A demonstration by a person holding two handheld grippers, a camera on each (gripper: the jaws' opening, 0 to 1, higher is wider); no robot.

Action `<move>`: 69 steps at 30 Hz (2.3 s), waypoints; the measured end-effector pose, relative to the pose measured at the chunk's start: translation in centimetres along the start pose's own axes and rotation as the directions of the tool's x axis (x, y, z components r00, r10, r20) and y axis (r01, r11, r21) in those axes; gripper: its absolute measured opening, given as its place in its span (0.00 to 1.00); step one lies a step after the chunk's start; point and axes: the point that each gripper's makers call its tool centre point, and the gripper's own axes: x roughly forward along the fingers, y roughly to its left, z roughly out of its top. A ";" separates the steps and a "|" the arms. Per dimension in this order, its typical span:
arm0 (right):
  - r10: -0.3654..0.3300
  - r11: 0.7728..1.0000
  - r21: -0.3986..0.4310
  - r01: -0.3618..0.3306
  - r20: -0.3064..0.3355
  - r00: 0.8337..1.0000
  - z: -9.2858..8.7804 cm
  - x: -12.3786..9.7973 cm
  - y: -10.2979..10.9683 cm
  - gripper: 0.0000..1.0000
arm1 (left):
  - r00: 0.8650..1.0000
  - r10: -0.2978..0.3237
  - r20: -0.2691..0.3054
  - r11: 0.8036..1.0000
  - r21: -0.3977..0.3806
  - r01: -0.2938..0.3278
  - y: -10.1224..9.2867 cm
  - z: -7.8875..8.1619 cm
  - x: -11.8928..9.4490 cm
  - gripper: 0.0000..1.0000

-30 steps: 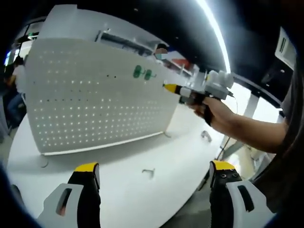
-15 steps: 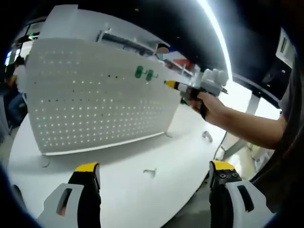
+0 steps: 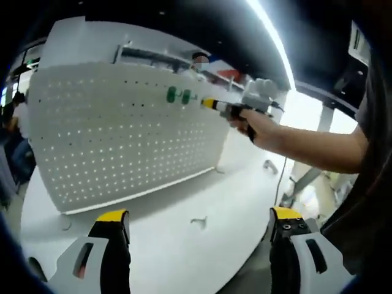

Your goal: Insert the hook assembly into the mounting plate slot until the hook locks in place.

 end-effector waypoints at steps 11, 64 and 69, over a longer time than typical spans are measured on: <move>-0.005 0.998 -0.060 0.009 0.059 0.998 2.6 1.2 -0.1 0.00 | 1.000 0.005 0.006 1.000 -0.001 -0.005 0.3 0.4 0.0 0.96; -0.012 0.998 -0.057 0.014 0.031 0.999 0.6 2.2 -0.6 0.01 | 1.000 -0.001 0.004 0.999 -0.052 0.001 0.0 0.1 0.1 0.94; 0.016 1.000 -0.004 -0.016 -0.015 1.000 -0.1 2.2 -0.7 0.04 | 1.000 0.002 0.011 0.999 -0.053 -0.001 0.1 0.2 -0.1 0.93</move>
